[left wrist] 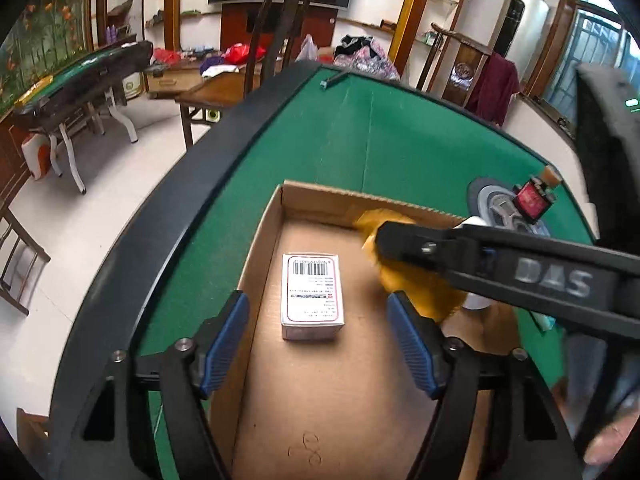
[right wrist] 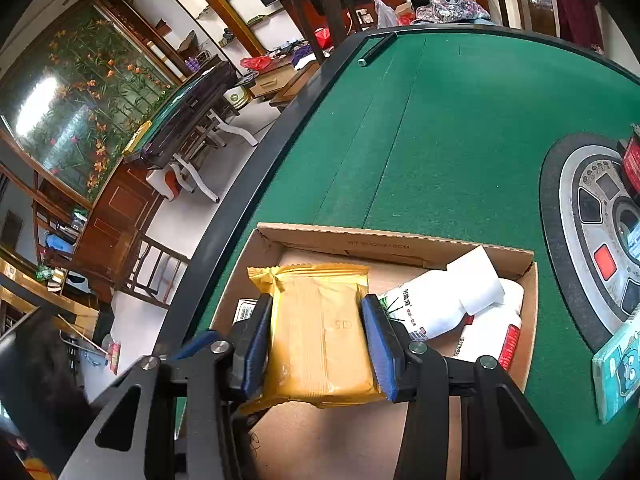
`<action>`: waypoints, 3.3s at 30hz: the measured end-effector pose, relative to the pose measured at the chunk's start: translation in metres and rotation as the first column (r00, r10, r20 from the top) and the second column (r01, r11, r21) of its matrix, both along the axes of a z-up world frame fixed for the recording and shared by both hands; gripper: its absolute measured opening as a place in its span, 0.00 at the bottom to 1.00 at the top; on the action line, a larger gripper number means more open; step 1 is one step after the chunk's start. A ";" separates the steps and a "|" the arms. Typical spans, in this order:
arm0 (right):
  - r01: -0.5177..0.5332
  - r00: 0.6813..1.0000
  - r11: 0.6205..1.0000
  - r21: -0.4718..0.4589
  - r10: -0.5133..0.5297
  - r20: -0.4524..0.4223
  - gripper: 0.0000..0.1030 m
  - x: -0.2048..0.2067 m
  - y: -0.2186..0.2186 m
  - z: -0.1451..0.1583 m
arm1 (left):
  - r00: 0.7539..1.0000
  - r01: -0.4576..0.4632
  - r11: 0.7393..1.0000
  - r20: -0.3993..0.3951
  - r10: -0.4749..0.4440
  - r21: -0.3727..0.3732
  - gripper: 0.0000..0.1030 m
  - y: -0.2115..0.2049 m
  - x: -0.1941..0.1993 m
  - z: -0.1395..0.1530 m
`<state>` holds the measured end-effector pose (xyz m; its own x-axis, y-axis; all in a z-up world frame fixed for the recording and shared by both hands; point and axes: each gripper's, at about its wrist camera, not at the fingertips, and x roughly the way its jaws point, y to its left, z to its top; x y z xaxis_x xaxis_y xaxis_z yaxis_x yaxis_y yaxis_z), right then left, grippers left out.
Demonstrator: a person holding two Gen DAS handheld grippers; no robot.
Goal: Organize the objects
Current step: 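Carry the packet and white box into the cardboard box and open both tools, then move both tools back over the table items, then grasp the blue cartoon packet with the left tool while the right grasps the black marker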
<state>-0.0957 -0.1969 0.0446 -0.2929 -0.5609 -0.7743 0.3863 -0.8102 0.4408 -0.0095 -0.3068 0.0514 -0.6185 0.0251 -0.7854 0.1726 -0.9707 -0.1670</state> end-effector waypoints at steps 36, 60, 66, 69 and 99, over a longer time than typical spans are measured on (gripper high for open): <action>0.413 0.882 0.911 -0.014 -0.404 -0.242 0.89 0.119 0.321 0.025 | 0.964 0.264 0.960 -0.044 -0.261 0.097 0.83 0.161 0.093 0.029; 0.544 0.769 0.817 -0.188 -0.576 -0.276 0.91 0.108 0.405 0.017 | 0.819 0.573 0.737 0.208 -0.535 -0.359 0.83 0.289 -0.057 -0.029; 0.550 0.757 0.810 -0.202 -0.586 -0.290 0.91 0.109 0.405 0.022 | 0.813 0.582 0.745 0.212 -0.542 -0.326 0.83 0.291 -0.073 -0.035; 0.556 0.750 0.808 -0.197 -0.589 -0.302 0.91 0.110 0.403 0.023 | 0.800 0.600 0.765 0.197 -0.567 -0.234 0.51 0.288 -0.072 -0.034; 0.632 0.690 0.768 -0.105 -0.619 -0.375 0.91 0.113 0.401 0.019 | 0.852 0.523 0.786 0.170 -0.495 -0.331 0.78 0.293 -0.034 -0.027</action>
<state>0.0178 0.2039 0.0635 -0.8299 -0.1220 -0.5444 -0.0895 -0.9341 0.3457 -0.0433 -0.0139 0.0242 -0.5379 0.0351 -0.8423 -0.3654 -0.9101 0.1954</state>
